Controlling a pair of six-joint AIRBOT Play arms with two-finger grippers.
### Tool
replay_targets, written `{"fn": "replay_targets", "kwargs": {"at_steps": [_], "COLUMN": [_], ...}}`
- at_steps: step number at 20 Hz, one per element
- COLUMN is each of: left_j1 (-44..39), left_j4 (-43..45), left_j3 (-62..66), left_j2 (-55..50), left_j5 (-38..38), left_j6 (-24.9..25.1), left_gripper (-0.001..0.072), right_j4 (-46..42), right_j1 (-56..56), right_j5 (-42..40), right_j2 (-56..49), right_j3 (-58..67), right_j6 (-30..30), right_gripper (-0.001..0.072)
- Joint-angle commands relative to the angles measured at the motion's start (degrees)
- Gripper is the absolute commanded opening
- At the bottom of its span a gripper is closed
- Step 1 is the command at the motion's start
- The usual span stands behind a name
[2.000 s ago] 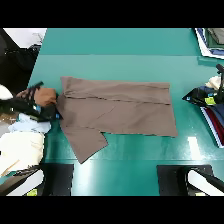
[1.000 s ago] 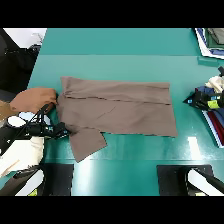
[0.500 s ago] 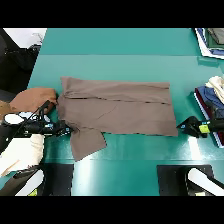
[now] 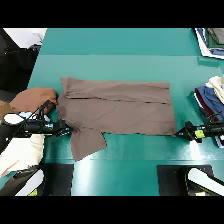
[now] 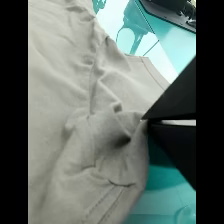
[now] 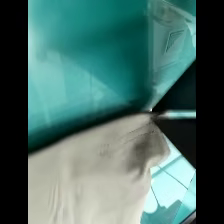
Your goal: Fold the shirts.
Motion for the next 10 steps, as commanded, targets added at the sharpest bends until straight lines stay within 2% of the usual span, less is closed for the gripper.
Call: {"fn": "replay_targets", "kwargs": {"at_steps": [1, 5, 9, 10], "left_j1": [0.0, -1.09, -7.93, -9.64], "left_j4": [0.66, 2.27, 2.6, 2.62], "left_j3": [0.59, 4.37, 8.39, 10.45], "left_j2": [0.13, 2.62, 12.28, 13.42], "left_j5": [-1.53, -6.45, -9.29, -10.4], "left_j6": [0.04, -0.15, -7.65, -8.17], "left_gripper": [0.0028, 0.0027, 0.0027, 0.0027], "right_j4": [-0.07, -8.41, -12.74, -12.7], "right_j1": [-0.02, -0.04, 0.0, -0.02], "right_j5": [2.05, 7.67, 13.53, 13.77], "right_j2": [0.39, 10.03, 21.05, 23.19], "right_j3": [0.48, 4.94, 7.87, 8.66], "right_j6": [-2.19, 0.13, 3.98, 5.07], "right_gripper": [0.0016, 0.0016, 0.0016, 0.0016]}}
